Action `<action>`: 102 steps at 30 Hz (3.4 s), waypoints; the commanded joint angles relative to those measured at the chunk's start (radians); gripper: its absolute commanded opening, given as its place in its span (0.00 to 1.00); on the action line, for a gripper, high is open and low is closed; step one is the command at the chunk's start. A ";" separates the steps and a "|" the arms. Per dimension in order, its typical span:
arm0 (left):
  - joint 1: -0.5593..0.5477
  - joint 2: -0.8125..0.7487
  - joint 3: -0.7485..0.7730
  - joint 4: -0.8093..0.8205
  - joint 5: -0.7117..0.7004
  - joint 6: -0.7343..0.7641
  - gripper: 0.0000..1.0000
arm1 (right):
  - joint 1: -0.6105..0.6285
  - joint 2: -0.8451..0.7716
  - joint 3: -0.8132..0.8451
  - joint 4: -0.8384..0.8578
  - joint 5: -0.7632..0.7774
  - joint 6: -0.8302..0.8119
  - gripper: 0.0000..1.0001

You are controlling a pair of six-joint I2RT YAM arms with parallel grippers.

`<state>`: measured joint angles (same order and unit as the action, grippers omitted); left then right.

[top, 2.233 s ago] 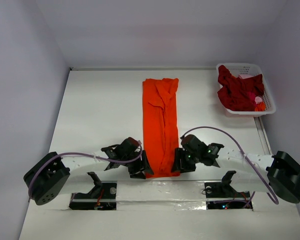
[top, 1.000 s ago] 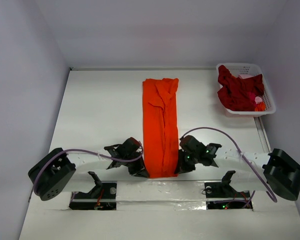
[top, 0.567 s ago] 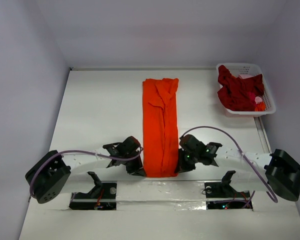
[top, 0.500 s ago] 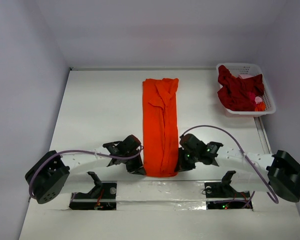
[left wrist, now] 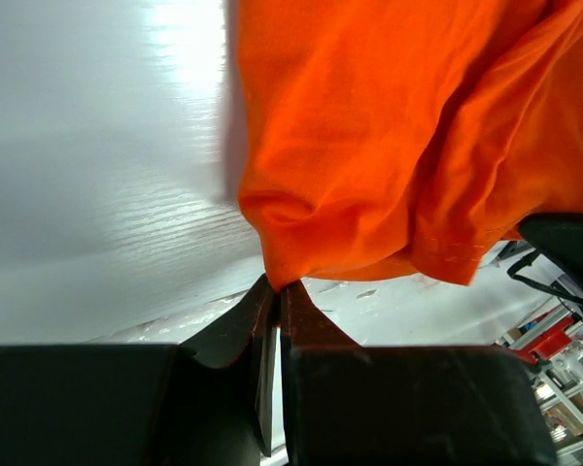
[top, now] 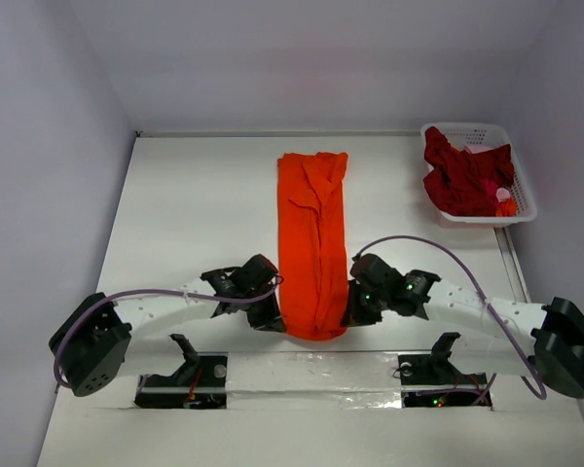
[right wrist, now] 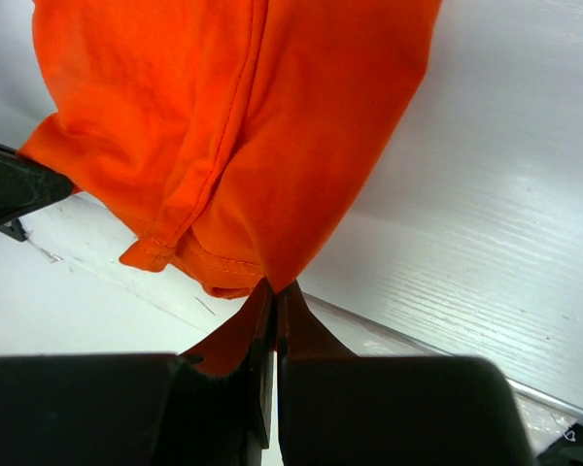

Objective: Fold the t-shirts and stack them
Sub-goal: Fold the tshirt

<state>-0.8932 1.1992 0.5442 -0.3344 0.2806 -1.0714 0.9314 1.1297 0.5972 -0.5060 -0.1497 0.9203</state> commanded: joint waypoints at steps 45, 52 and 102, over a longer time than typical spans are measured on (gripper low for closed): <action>0.283 0.169 0.364 -0.155 -0.023 0.281 0.00 | -0.229 0.142 0.260 -0.068 0.052 -0.190 0.00; 0.301 0.238 0.438 -0.160 -0.017 0.317 0.00 | -0.247 0.203 0.323 -0.069 0.039 -0.225 0.00; 0.439 0.579 0.801 -0.201 0.020 0.478 0.00 | -0.433 0.505 0.622 -0.086 -0.016 -0.363 0.00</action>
<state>-0.4644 1.7779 1.2980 -0.5179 0.2962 -0.6182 0.5045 1.6302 1.1702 -0.5915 -0.1577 0.5797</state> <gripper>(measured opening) 0.007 0.025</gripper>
